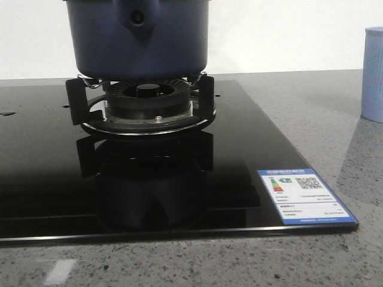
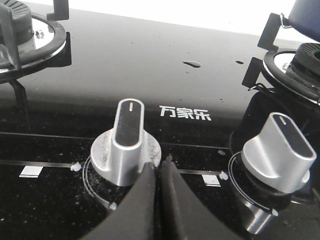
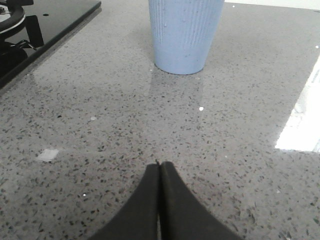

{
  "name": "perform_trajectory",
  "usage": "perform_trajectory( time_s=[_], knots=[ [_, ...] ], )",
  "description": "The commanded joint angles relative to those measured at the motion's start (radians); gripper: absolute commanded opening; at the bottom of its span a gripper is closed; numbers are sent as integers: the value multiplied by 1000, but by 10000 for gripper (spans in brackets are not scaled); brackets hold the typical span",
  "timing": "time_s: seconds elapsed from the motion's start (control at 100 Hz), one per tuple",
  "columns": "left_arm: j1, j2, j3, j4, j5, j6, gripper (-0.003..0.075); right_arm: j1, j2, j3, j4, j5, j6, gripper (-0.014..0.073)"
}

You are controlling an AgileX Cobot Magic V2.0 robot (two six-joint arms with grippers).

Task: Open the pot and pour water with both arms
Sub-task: 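Move the left gripper to the lid knob, right gripper toward the blue cup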

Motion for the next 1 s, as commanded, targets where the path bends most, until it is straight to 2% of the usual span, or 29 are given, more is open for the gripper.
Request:
perform_trajectory(
  time_s=[0.0, 0.67, 0.83, 0.91, 0.99],
  knots=[
    [1, -26, 39, -16, -36, -7, -19, -5, -21, 6, 0, -18, -2, -74],
    [1, -26, 39, -16, -36, -7, -19, -5, -21, 6, 0, -18, -2, -74],
    [1, -26, 39, 76, -47, -7, -19, -5, -21, 6, 0, -23, -2, -74],
    [1, -26, 39, 77, -47, -7, -19, -5, -21, 6, 0, -55, -2, -74],
    [1, -26, 39, 77, -47, -7, -19, -5, -21, 6, 25, -167, -2, -74]
  ],
)
